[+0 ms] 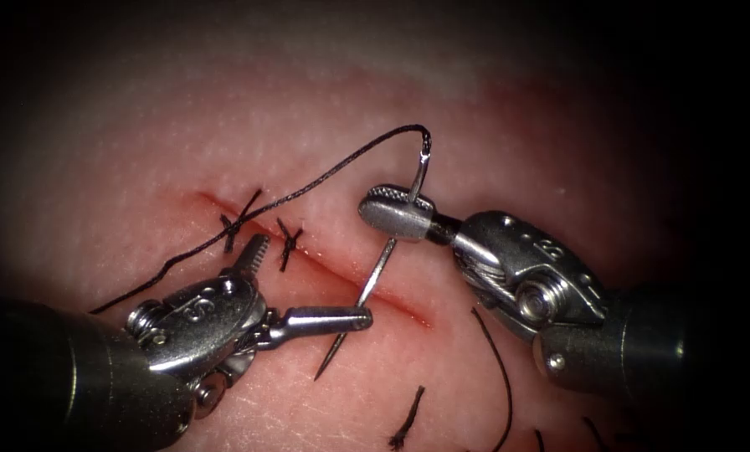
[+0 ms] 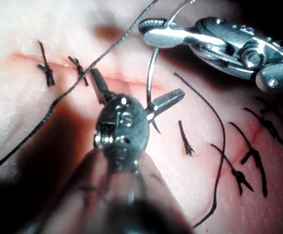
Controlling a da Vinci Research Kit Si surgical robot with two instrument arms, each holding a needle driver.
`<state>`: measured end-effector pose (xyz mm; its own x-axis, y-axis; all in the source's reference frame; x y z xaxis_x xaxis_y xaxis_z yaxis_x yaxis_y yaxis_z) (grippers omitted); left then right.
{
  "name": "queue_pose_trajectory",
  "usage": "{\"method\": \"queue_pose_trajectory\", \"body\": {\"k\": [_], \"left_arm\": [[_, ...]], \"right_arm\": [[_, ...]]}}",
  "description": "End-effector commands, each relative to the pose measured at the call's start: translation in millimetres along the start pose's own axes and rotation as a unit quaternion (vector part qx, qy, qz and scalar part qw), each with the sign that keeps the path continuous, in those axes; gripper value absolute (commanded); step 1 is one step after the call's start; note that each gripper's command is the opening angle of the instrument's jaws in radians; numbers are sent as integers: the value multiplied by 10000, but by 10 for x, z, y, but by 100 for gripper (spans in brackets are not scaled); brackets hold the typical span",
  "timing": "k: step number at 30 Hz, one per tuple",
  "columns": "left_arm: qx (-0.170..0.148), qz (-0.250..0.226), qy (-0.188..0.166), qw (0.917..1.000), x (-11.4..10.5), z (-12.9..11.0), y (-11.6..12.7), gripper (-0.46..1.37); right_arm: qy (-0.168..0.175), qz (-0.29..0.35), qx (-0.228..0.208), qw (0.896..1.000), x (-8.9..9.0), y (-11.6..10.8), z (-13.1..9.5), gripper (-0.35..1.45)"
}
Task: Wound Closure
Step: Hand over the needle from the left to the right gripper
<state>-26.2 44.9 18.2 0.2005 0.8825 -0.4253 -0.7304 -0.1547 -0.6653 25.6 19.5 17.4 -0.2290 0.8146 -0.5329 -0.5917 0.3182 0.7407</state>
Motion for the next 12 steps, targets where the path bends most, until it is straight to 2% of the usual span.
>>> {"method": "queue_pose_trajectory", "body": {"k": [1,12], "left_arm": [[-4,2,-3,10000,0,0,0,124],[-14,3,-6,10000,-1,-2,1,120]], "right_arm": [[1,-1,-48,10000,0,0,0,-35],[9,-96,-49,9999,-2,0,0,-35]]}}
